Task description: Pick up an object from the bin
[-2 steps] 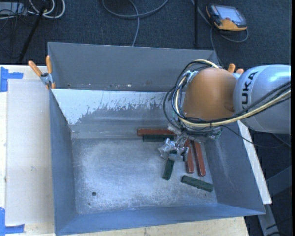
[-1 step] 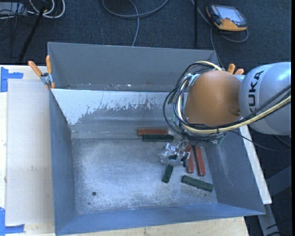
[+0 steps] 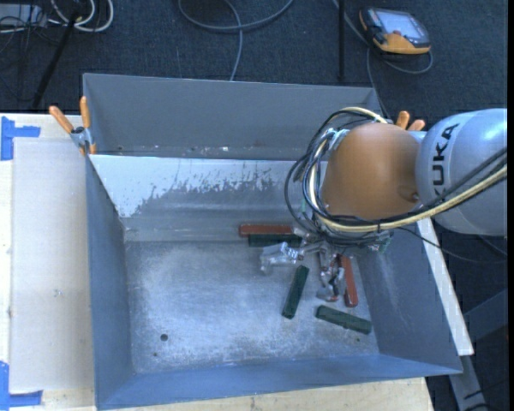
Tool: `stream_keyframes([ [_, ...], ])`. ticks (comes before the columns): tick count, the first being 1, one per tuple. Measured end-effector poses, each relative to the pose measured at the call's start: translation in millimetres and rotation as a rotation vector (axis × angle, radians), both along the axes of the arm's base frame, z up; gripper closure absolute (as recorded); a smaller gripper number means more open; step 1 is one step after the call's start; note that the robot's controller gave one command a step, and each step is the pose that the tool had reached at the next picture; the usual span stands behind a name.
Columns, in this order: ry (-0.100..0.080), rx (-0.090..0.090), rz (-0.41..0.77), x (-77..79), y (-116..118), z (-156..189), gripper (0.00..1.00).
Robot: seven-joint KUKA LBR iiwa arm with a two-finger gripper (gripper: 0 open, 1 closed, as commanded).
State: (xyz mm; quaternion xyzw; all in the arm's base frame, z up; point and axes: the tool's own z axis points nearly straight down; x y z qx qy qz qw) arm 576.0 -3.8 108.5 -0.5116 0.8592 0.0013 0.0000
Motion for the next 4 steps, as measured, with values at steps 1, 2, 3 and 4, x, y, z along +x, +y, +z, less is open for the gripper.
stream_keyframes([
  [1, 0.004, 0.000, -0.102, -18.3, 37, -41, 0.00],
  [2, -0.002, -0.001, 0.466, -25.8, 14, -39, 0.00],
  [3, -0.002, 0.000, 0.461, -25.6, 14, -39, 1.00],
  [4, -0.007, 0.000, 0.723, 35.4, 39, 47, 1.00],
])
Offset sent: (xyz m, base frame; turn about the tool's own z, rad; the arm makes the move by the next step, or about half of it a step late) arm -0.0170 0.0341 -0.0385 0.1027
